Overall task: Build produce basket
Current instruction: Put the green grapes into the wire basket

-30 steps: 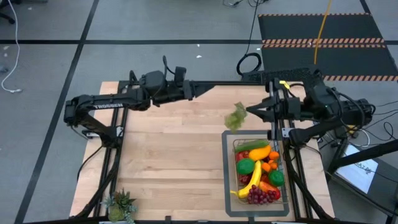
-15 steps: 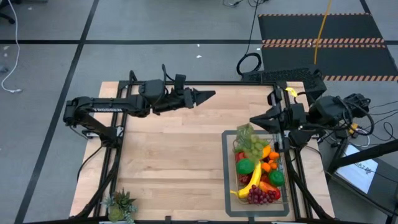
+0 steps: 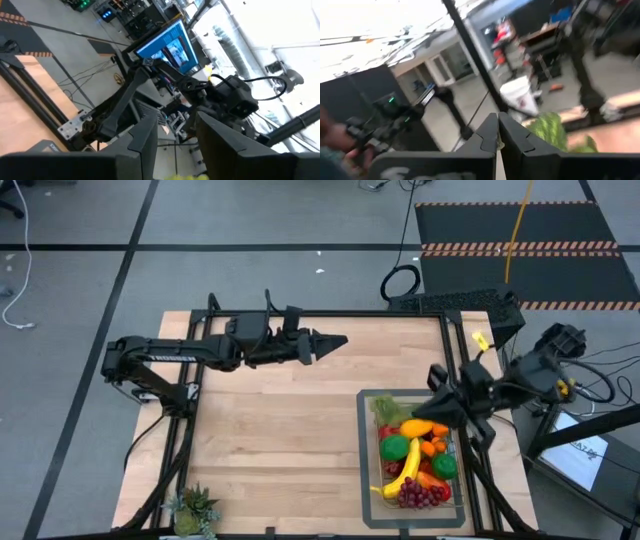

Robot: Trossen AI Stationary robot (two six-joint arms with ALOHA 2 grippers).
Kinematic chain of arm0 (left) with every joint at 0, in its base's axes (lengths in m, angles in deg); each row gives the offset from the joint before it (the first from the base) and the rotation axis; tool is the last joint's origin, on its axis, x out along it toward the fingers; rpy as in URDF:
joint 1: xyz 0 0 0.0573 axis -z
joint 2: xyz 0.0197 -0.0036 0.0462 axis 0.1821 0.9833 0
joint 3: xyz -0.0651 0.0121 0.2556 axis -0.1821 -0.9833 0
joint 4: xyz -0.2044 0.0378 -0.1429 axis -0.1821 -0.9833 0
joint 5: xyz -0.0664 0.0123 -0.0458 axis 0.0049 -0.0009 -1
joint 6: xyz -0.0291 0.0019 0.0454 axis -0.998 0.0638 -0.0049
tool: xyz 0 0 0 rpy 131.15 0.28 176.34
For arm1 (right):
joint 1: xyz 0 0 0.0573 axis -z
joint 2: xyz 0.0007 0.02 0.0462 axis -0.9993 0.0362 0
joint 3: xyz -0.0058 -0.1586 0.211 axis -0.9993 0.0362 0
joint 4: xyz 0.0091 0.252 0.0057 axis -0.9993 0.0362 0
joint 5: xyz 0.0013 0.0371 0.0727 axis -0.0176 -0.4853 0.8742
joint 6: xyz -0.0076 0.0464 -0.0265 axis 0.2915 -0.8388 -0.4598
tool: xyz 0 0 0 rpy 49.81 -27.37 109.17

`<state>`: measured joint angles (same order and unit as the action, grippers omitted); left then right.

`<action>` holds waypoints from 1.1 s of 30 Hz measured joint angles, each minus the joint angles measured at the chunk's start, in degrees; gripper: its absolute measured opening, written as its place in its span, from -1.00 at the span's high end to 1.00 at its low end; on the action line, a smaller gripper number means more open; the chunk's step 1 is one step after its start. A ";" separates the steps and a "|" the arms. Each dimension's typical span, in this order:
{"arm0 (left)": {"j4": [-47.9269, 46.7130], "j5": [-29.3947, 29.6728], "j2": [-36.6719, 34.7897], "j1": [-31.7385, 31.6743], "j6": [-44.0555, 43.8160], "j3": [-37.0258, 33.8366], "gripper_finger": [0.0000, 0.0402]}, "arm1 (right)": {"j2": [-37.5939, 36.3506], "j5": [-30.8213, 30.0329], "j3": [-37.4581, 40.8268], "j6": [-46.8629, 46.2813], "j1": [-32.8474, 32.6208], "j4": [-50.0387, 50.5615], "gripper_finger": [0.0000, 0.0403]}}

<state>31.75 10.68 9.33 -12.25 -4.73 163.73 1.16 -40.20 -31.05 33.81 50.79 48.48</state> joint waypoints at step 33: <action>-1.42 -13.98 -4.64 -0.41 5.04 -0.02 0.35 | 1.93 -11.80 2.33 -23.15 -2.90 30.99 1.00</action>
<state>30.33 -3.30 4.69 -12.66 0.31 163.71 3.09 -52.00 -28.73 10.66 47.89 79.47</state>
